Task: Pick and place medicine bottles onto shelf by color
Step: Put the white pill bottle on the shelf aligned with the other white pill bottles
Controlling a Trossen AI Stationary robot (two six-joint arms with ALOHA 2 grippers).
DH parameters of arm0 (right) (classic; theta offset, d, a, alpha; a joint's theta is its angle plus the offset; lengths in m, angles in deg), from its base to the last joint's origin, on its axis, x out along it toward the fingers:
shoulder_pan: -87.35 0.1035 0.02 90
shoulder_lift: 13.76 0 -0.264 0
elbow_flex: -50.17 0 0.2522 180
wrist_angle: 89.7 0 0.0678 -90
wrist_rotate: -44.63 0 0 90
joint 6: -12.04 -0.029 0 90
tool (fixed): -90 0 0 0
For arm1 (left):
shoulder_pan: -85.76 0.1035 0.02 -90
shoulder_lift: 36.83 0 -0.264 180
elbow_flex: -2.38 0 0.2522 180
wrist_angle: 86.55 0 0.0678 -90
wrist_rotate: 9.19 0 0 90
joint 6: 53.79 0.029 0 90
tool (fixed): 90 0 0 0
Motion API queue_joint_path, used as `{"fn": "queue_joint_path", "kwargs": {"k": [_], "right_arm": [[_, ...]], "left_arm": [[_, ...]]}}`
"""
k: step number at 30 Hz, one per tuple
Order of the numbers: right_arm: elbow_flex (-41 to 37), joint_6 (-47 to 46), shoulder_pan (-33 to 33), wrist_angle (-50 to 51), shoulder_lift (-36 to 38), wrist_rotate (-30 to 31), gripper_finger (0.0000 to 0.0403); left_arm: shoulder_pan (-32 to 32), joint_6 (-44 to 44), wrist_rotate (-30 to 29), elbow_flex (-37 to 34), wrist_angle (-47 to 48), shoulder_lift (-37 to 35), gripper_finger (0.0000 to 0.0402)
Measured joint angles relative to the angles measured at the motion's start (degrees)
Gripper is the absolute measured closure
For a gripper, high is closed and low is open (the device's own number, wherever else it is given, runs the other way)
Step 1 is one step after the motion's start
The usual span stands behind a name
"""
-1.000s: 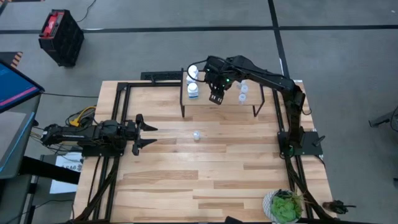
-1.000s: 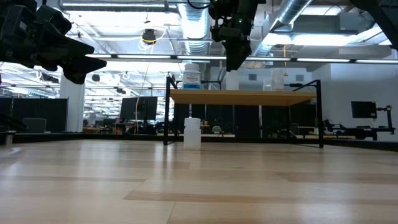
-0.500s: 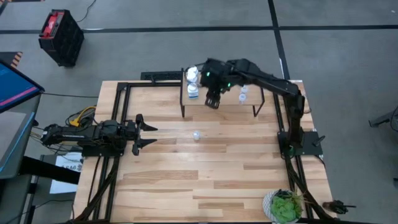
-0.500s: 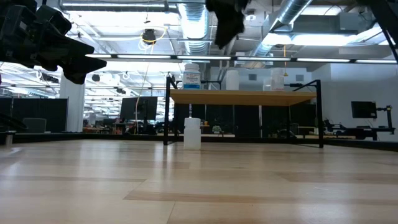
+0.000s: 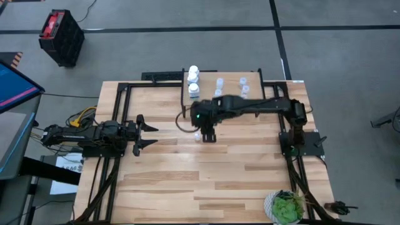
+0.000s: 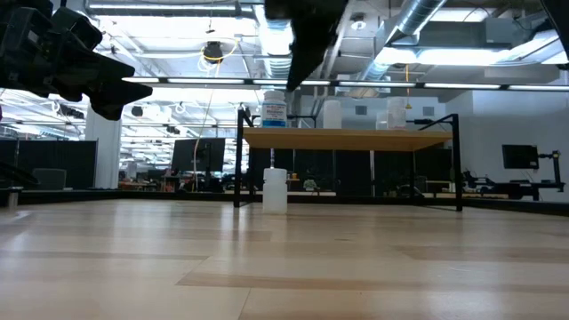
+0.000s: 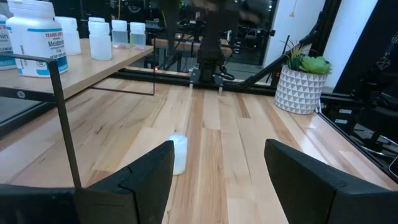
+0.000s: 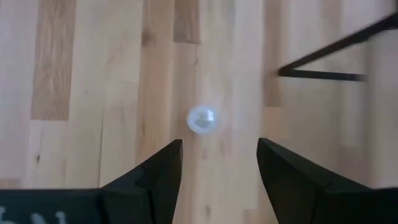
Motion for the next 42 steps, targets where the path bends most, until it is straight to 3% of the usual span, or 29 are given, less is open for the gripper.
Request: {"fn": "queue_joint_path", "kwargs": {"k": [5, 15, 42], "right_arm": [[-8.5, -2.7, 1.8, -10.2, 0.0, 0.0, 0.0175], [-17.6, -4.9, 1.9, -26.0, 0.0, 0.2, 0.0175], [-26.8, -7.8, 2.4, -34.5, 0.0, 3.3, 0.0159]], "left_arm": [[0.0, 0.0, 0.0, 0.0, 0.0, 0.0, 0.0164], [0.0, 0.0, 0.0, 0.0, 0.0, 0.0, 0.0164], [0.0, 0.0, 0.0, 0.0, 0.0, 0.0, 0.0164]]}}
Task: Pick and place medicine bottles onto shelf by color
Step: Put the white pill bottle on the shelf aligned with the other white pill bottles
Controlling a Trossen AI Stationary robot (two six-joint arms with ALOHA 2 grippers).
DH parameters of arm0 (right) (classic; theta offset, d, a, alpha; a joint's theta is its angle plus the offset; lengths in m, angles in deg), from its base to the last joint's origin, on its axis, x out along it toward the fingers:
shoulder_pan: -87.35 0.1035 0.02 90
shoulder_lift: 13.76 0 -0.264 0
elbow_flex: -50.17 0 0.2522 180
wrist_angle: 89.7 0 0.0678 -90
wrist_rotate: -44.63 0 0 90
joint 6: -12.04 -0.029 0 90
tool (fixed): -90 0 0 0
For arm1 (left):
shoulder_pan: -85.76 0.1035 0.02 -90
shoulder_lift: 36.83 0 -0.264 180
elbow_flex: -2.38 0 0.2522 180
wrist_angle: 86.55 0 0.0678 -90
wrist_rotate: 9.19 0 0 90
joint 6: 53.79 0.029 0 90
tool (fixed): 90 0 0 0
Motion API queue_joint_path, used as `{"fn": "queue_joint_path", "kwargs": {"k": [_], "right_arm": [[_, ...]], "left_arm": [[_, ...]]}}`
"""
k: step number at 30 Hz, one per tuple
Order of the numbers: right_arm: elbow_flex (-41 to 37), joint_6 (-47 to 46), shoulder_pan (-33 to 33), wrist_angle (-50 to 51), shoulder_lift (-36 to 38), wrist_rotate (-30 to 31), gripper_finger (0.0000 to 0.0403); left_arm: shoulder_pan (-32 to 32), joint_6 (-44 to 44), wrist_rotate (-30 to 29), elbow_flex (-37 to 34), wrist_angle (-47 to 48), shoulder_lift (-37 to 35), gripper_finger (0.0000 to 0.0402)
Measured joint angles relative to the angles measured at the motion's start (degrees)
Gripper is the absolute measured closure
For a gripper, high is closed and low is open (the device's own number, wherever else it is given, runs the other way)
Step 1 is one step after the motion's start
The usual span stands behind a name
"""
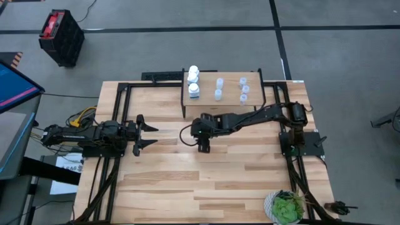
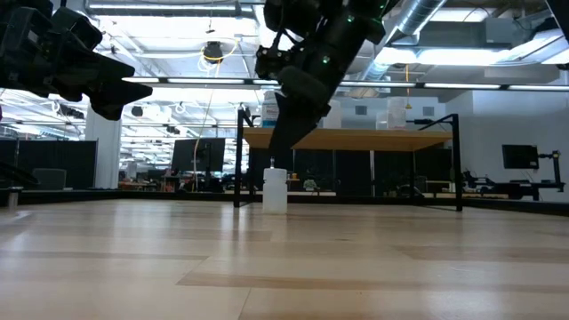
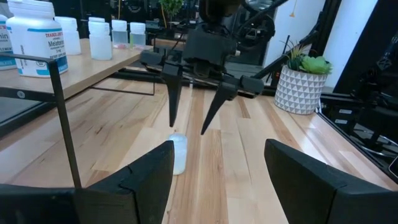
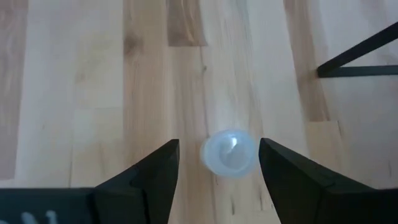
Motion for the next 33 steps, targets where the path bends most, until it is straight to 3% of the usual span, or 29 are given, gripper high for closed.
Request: {"fn": "queue_joint_path", "kwargs": {"k": [33], "right_arm": [[0.1, 0.0, -0.5, -4.8, -6.1, 1.5, 0.0158]], "left_arm": [[0.0, 0.0, 0.0, 0.0, 0.0, 0.0, 0.0164]]}}
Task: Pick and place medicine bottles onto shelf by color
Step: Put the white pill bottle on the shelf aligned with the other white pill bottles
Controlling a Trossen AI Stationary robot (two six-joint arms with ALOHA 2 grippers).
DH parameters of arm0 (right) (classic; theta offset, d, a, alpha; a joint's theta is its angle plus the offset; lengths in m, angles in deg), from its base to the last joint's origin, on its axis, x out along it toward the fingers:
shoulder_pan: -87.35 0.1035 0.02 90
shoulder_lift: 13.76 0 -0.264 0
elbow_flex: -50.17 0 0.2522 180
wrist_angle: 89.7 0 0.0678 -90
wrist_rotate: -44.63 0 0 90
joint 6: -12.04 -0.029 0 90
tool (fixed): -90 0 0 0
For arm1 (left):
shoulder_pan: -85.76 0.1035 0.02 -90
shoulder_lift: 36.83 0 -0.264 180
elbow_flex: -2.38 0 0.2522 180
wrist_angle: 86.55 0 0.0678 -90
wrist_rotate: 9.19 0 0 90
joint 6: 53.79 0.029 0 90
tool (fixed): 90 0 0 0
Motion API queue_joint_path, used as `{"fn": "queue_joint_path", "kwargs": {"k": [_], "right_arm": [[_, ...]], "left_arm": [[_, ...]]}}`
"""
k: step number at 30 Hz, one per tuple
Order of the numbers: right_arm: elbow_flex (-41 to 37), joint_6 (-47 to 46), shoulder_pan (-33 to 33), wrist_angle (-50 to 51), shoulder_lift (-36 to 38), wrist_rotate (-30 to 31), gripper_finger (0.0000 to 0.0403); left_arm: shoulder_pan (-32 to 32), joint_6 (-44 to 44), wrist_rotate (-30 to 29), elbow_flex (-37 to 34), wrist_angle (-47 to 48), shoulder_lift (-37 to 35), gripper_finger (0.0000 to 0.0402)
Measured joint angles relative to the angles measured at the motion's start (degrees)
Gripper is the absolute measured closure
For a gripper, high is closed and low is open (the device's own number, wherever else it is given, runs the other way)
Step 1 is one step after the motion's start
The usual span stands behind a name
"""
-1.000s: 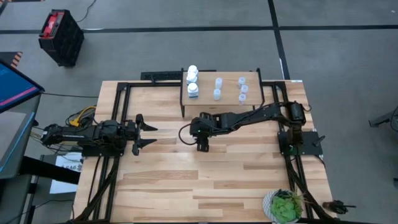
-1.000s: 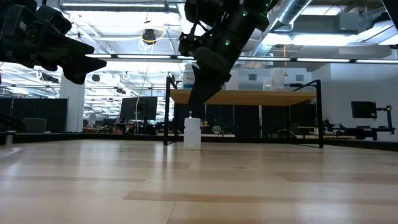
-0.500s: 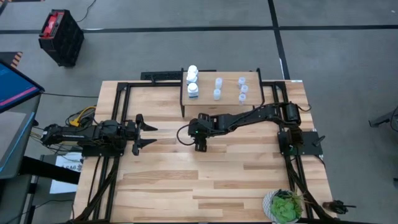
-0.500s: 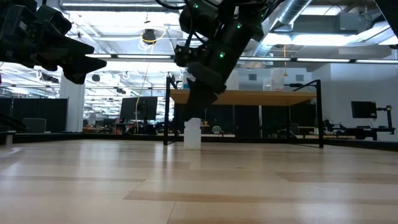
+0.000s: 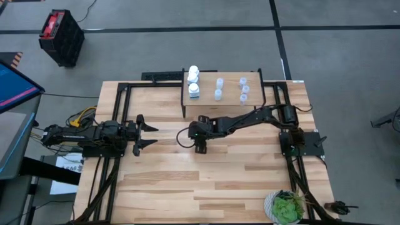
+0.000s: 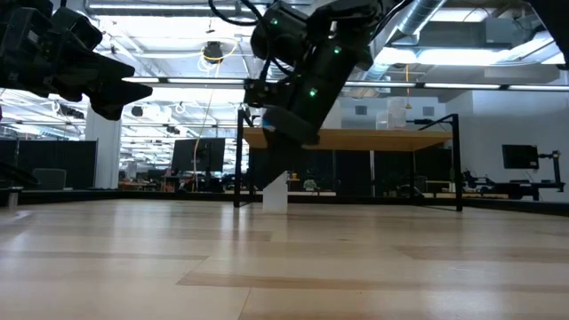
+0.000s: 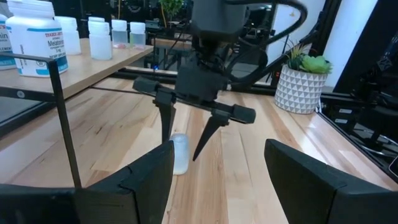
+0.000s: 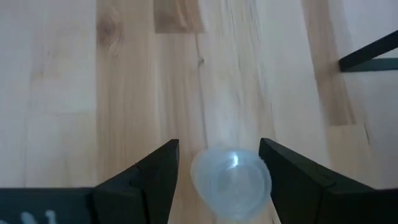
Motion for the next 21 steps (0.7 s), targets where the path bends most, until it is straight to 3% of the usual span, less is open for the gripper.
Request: {"fn": "queue_joint_path", "kwargs": {"k": [11, 21], "right_arm": [[0.1, -1.6, -0.1, 1.9, 0.1, 0.9, 0.0162], [0.1, -3.6, -0.5, 2.1, 0.1, 1.5, 0.0222]], "left_arm": [[0.0, 0.0, 0.0, 0.0, 0.0, 0.0, 0.0164], [0.0, 0.0, 0.0, 0.0, 0.0, 0.0, 0.0164]]}}
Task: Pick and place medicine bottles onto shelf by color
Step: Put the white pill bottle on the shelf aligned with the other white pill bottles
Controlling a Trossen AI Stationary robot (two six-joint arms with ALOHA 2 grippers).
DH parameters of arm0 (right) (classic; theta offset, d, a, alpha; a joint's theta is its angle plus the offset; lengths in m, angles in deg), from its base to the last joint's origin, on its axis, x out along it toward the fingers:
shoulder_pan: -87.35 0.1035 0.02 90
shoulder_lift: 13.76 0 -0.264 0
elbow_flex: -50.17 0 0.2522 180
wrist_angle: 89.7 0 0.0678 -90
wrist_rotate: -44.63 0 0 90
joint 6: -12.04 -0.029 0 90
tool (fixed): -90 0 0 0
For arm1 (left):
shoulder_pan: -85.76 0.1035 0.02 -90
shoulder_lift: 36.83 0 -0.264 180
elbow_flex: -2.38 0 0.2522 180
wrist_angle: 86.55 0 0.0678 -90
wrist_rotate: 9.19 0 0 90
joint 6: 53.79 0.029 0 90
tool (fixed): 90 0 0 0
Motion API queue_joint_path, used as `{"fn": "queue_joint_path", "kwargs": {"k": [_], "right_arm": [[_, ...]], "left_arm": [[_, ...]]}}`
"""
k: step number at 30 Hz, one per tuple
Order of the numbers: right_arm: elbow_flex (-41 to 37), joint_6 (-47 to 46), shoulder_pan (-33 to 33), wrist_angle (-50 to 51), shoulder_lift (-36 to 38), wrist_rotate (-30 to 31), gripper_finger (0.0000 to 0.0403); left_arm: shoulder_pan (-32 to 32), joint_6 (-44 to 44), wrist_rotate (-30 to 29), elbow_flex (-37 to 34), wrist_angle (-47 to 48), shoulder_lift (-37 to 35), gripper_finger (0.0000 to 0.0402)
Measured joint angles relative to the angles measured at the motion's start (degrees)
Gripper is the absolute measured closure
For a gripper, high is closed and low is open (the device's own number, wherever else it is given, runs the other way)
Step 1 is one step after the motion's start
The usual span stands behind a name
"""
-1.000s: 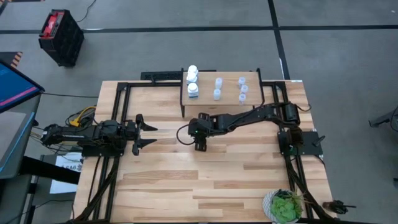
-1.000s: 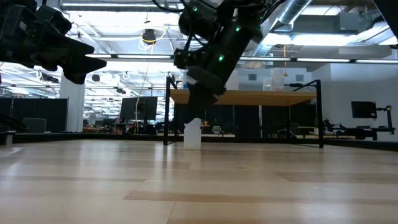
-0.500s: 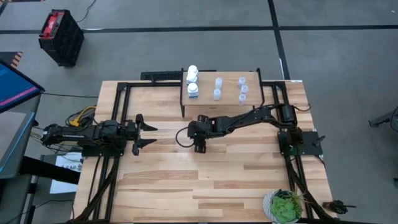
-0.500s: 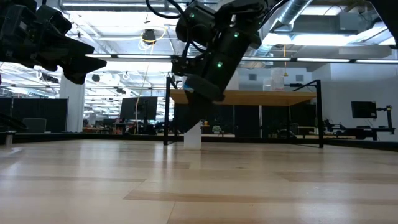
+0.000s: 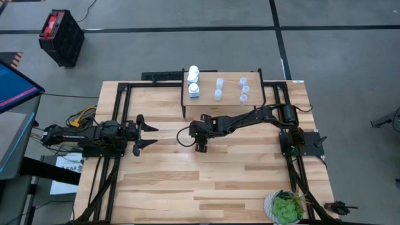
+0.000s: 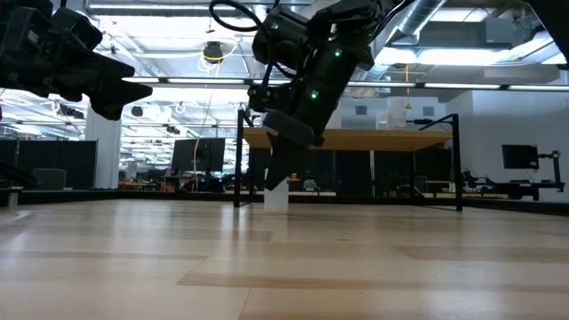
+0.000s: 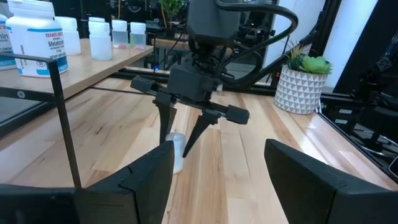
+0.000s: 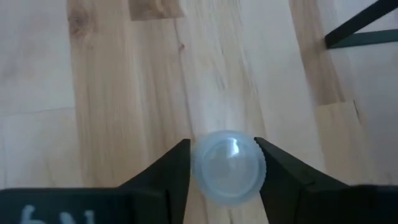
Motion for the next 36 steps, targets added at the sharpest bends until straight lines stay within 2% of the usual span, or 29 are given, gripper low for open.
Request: {"fn": "queue_joint_path", "kwargs": {"k": [6, 12, 18, 22, 29, 36], "right_arm": [[2.2, 0.0, 0.0, 2.8, 0.2, 0.0, 0.0261], [9.1, 2.2, 0.2, 12.1, 3.6, -0.1, 0.0258], [16.3, 6.3, 0.1, 23.3, 10.4, -0.2, 0.0263], [19.0, 8.1, -1.3, 25.8, 16.4, -0.1, 0.0263], [19.6, 8.2, -7.9, 25.1, 25.7, -0.1, 0.0259], [19.6, 8.2, -18.2, 23.4, 28.2, -0.1, 0.0258]], "left_arm": [[0.0, 0.0, 0.0, 0.0, 0.0, 0.0, 0.0164], [0.0, 0.0, 0.0, 0.0, 0.0, 0.0, 0.0164], [0.0, 0.0, 0.0, 0.0, 0.0, 0.0, 0.0164], [0.0, 0.0, 0.0, 0.0, 0.0, 0.0, 0.0164], [0.0, 0.0, 0.0, 0.0, 0.0, 0.0, 0.0164], [0.0, 0.0, 0.0, 0.0, 0.0, 0.0, 0.0164]]}}
